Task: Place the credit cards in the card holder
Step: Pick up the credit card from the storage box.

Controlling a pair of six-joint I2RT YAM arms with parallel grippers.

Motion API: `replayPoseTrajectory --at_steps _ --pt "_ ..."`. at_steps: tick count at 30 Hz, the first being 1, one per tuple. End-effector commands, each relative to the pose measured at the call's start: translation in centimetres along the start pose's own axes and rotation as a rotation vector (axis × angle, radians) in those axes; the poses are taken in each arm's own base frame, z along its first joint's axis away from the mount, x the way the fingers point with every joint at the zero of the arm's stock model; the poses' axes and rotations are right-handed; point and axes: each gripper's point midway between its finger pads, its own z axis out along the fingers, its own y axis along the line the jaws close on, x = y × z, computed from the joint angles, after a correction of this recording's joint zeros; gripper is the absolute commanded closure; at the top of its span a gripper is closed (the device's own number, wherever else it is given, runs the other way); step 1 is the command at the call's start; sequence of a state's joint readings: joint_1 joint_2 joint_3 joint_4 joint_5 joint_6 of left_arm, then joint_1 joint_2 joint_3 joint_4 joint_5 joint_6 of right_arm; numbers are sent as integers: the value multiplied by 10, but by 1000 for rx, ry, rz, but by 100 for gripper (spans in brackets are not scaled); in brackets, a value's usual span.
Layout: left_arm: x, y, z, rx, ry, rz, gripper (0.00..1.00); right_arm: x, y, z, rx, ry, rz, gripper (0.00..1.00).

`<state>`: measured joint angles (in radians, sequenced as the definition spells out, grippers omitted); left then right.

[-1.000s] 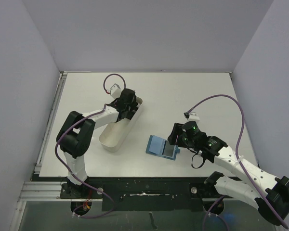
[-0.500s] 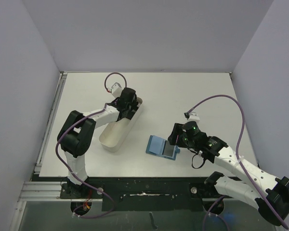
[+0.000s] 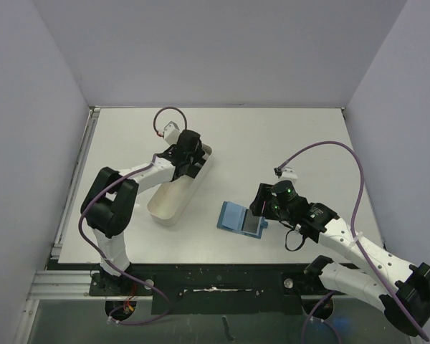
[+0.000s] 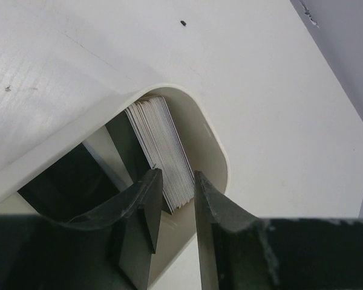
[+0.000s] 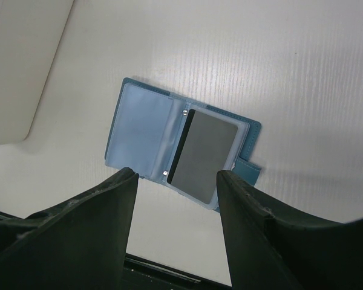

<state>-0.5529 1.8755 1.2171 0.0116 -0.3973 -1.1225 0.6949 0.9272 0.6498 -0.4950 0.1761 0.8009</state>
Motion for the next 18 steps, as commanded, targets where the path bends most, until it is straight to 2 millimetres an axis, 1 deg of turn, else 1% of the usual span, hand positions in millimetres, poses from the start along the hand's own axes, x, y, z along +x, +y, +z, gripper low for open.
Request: replayPoseTrajectory --at_steps 1,9,13,18 --pt "-20 -11 -7 39 -45 -58 74 -7 4 0 -8 -30 13 44" --pt "-7 0 2 17 -10 -61 72 -6 3 0 -10 -30 14 44" --pt "0 -1 9 36 19 -75 70 -6 4 0 -13 -30 14 44" --pt "3 1 14 17 26 -79 68 -6 3 0 -9 -30 12 44"
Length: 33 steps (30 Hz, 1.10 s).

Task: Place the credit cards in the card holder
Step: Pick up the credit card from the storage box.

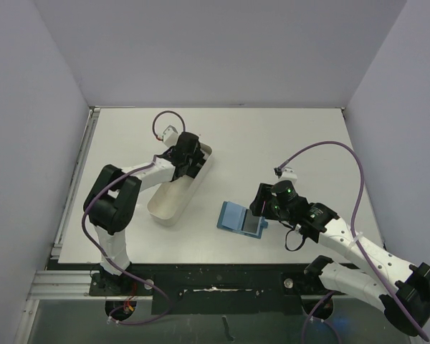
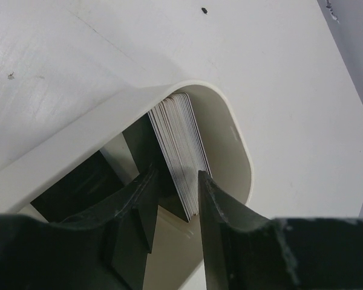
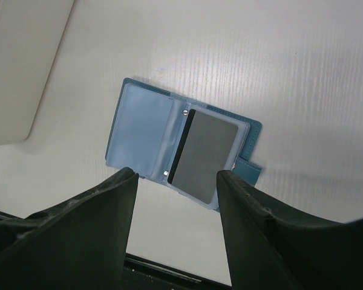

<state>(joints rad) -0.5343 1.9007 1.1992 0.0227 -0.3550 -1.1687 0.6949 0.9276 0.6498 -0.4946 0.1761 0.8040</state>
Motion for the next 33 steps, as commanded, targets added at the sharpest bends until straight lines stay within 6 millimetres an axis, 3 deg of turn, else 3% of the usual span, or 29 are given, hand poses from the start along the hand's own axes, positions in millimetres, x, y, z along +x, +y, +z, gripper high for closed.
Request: replayPoseTrajectory --at_steps 1,18,33 --pt "-5 -11 6 34 -14 -33 68 -6 2 0 -9 -30 9 44" --pt "-17 -35 12 93 -48 -32 79 -4 0 0 1 -23 17 44" --pt "-30 -54 2 131 -68 -34 86 -4 0 -1 -3 -26 19 44"
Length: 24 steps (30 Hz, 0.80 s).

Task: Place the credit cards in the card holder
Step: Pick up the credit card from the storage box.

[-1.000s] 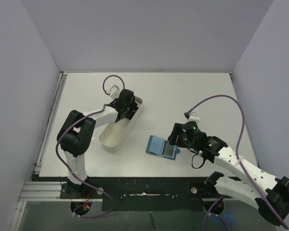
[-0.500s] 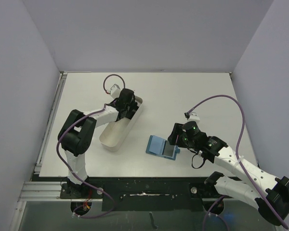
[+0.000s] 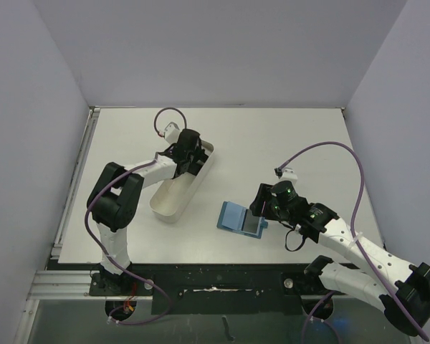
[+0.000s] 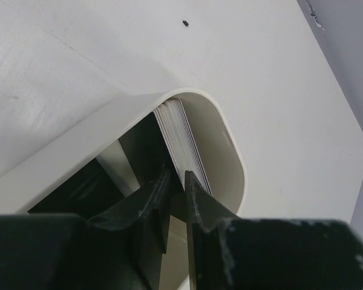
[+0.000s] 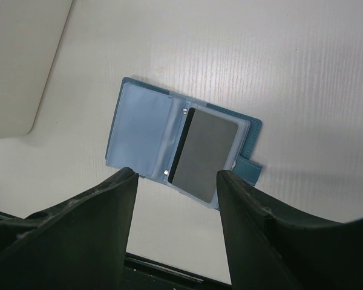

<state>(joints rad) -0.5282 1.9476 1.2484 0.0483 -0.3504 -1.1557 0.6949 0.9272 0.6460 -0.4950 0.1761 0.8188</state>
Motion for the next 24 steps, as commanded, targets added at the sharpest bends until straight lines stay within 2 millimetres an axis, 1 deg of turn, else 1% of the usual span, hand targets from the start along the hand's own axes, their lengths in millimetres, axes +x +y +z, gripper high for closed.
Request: replayPoseTrajectory --at_steps 1,3,6,12,17,20,24 --pt "-28 -44 -9 109 -60 -34 86 -5 1 -2 -6 -30 4 44" --pt "-31 -47 -13 115 -61 -35 87 -5 2 -2 -8 -29 5 44" --pt "-34 -50 -19 121 -63 -38 92 -6 1 -2 -8 -30 6 44" --pt "-32 -52 -30 138 -28 -61 100 -5 3 -2 -14 -29 10 44" --pt "-28 -50 -41 145 5 -79 100 -7 6 -3 -26 -32 13 44" --pt "-24 -44 -49 135 27 -79 100 -9 9 -5 -42 -37 14 44" --pt "-25 -35 -66 126 44 -70 100 -15 13 -8 -56 -53 9 44"
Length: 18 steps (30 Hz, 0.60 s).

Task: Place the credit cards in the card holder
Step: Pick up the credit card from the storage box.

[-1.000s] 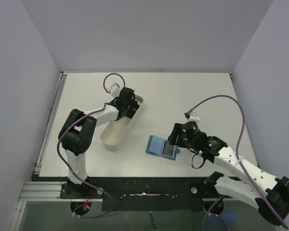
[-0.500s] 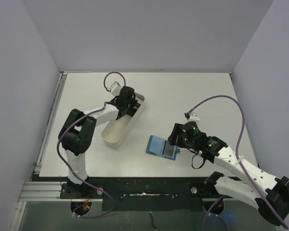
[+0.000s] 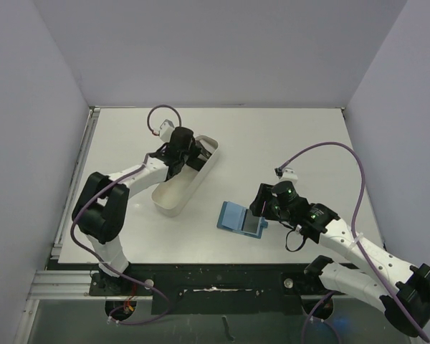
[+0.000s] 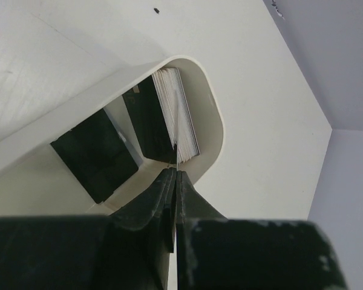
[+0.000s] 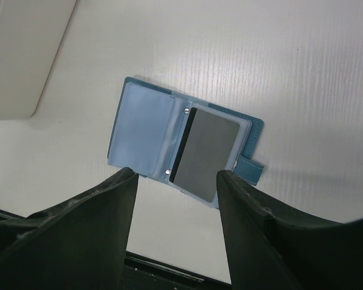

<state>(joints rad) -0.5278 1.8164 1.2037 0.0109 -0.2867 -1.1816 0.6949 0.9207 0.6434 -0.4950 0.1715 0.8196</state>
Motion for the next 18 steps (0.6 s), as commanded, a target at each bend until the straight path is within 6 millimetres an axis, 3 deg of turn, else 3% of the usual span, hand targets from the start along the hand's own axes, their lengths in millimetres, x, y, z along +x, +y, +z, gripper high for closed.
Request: replayPoseTrajectory --at_steps 1,9,18 --pt "-12 -16 -33 59 8 -18 100 -18 15 -9 -58 -60 7 44" --pt "-15 -24 -86 153 60 118 100 -33 34 -22 -149 -109 30 44" --pt "38 -29 -142 427 338 305 100 -52 74 -45 -376 -192 94 44"
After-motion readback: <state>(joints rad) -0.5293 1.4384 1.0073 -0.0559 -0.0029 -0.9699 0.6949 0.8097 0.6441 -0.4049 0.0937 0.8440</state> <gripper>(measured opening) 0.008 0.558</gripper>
